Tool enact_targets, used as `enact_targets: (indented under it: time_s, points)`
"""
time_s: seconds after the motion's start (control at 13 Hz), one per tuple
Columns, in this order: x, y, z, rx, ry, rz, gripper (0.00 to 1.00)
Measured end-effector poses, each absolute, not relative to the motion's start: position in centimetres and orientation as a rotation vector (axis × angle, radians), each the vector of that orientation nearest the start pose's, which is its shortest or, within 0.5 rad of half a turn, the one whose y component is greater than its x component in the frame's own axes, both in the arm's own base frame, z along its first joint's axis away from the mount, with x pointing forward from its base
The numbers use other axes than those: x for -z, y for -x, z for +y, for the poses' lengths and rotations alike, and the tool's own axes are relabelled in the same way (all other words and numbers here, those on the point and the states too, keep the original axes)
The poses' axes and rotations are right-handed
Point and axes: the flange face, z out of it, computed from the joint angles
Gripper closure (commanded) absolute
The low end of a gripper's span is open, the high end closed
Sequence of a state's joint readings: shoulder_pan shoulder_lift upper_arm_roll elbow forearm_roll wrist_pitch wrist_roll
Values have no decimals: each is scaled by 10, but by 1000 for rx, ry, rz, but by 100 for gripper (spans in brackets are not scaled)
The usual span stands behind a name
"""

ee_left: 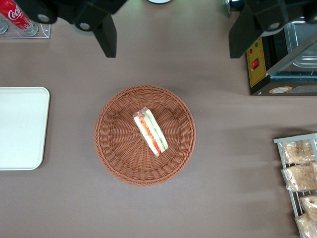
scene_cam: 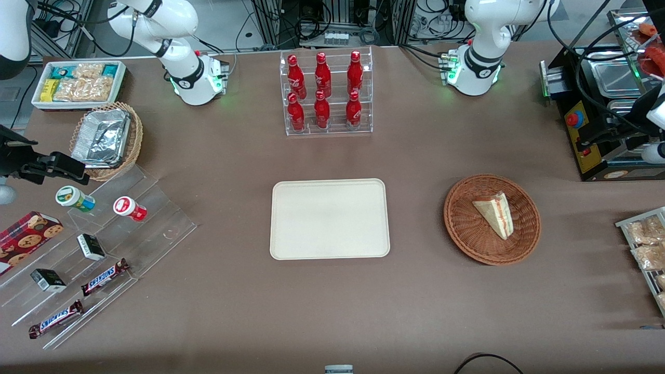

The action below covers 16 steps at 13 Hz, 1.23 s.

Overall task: Place sandwich from basket to tray
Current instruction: 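Move the left gripper over the wrapped sandwich in the wicker basket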

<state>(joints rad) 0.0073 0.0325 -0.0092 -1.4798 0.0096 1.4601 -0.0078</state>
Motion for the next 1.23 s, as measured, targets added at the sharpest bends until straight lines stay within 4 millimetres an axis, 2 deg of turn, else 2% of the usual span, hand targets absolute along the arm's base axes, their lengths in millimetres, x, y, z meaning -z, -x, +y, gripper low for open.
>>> enact_targets:
  time_s: [0.31,0.46,0.69,1.23]
  points:
    - [-636,-556,-6,-84,3133,9,0]
    - [-622,-557,-7,-133,3136,11,0]
    - [-580,-560,-7,-197,3130,-39,0]
    - [-484,-565,-10,-131,3090,-454,0]
